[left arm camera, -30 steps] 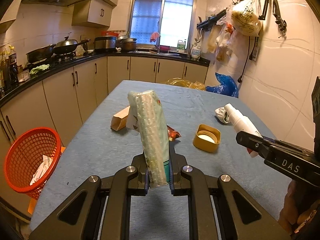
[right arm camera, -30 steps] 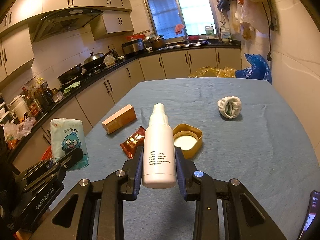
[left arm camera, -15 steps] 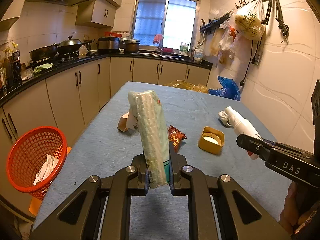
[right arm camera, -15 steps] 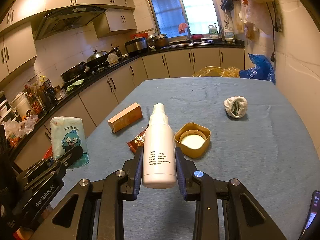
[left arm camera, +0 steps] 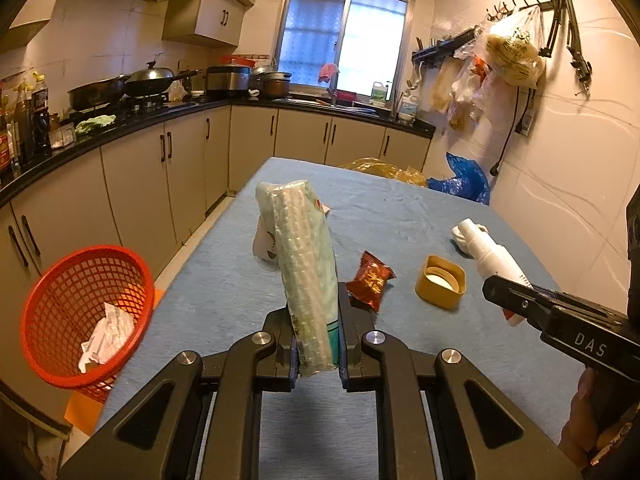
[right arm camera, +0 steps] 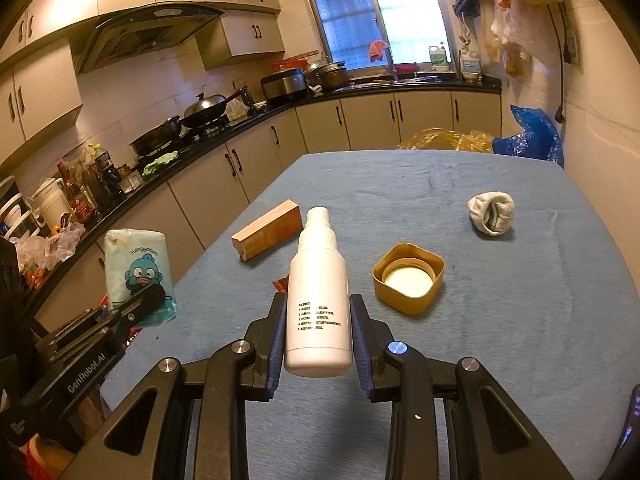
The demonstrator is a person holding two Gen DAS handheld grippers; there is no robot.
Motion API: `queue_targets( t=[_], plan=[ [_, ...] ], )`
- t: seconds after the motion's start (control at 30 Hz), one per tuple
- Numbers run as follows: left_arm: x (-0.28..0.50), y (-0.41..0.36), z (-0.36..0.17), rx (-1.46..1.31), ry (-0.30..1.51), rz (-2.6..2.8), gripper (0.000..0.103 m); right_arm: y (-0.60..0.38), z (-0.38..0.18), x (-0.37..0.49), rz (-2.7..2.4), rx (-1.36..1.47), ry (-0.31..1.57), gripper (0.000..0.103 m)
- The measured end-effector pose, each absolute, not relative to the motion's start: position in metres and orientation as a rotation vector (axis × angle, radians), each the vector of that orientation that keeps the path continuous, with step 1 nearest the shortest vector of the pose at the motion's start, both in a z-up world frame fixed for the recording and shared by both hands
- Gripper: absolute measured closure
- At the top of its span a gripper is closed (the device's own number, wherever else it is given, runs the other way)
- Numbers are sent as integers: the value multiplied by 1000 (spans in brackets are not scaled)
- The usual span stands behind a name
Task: Collect trash
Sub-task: 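Carry the bubble-wrap roll and spray bottle over the orange wastebasket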
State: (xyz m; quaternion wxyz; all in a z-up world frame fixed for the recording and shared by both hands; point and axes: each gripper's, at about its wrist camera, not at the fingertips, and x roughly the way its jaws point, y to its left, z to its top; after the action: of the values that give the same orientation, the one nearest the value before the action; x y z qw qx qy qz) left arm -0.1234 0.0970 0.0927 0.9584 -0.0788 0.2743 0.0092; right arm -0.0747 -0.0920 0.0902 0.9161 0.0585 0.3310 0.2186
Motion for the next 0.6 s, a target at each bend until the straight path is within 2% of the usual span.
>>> queue_targets(
  t=[0.6],
  plan=[
    [-140, 186, 95, -245, 542, 194, 89, -7, 93, -64, 619, 39, 730, 71]
  ],
)
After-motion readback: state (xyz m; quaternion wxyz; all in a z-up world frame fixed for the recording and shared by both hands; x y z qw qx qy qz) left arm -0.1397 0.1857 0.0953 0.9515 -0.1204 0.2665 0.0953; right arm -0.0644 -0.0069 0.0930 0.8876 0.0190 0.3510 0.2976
